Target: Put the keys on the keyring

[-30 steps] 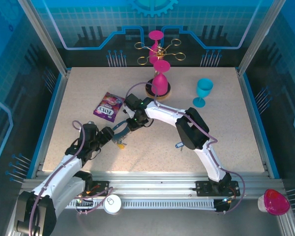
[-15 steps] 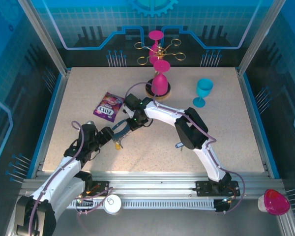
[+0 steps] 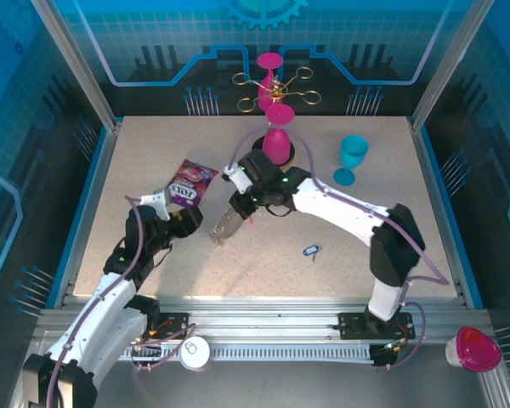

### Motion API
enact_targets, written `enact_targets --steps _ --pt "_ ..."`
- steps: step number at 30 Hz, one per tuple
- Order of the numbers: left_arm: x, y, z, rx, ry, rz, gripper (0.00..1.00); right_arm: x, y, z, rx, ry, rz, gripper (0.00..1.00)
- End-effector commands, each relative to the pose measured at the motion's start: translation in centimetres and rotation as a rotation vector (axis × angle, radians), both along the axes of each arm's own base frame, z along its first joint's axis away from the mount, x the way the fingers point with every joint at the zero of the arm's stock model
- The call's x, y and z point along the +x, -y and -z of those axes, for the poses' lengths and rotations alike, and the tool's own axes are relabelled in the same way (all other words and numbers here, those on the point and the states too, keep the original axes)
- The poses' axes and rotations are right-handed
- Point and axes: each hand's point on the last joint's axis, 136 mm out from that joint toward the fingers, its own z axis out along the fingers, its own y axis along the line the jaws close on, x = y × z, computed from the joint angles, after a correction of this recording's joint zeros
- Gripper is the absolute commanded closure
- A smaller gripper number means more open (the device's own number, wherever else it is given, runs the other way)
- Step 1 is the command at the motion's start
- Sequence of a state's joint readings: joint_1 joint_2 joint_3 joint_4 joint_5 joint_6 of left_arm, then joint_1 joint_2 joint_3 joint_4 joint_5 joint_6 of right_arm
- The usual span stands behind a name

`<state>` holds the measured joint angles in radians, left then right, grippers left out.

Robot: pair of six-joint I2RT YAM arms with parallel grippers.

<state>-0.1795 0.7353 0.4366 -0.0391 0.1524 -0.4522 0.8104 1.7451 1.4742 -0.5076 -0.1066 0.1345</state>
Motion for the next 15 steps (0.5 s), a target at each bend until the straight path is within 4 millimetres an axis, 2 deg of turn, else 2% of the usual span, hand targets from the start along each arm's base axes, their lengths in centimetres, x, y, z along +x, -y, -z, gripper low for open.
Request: enact_targets --steps 1,5,8,12,15 --pt "1.2 2.7 -5.3 0.107 0.207 0.196 0.32 0.2 1.0 -2.9 0.127 0.077 -0.075 1.0" --pt "2.2 5.0 -7.5 0.187 0.284 0.337 0.35 -0.2 3.4 -4.1 0.216 0.085 -0.111 1.0" --pt "2.5 7.1 -7.9 0.23 0.324 0.479 0.4 -0.6 4.9 -4.6 0.266 0.104 -0.138 1.0" --pt "1.6 10.5 -7.0 0.243 0.308 0.698 0.48 -1.7 6.0 -4.6 0.3 0.129 -0.201 1.0" --pt "-0.6 13.1 -5.4 0.277 0.329 0.9 0.54 -2.7 6.2 -4.7 0.332 0.162 -0.26 1.0"
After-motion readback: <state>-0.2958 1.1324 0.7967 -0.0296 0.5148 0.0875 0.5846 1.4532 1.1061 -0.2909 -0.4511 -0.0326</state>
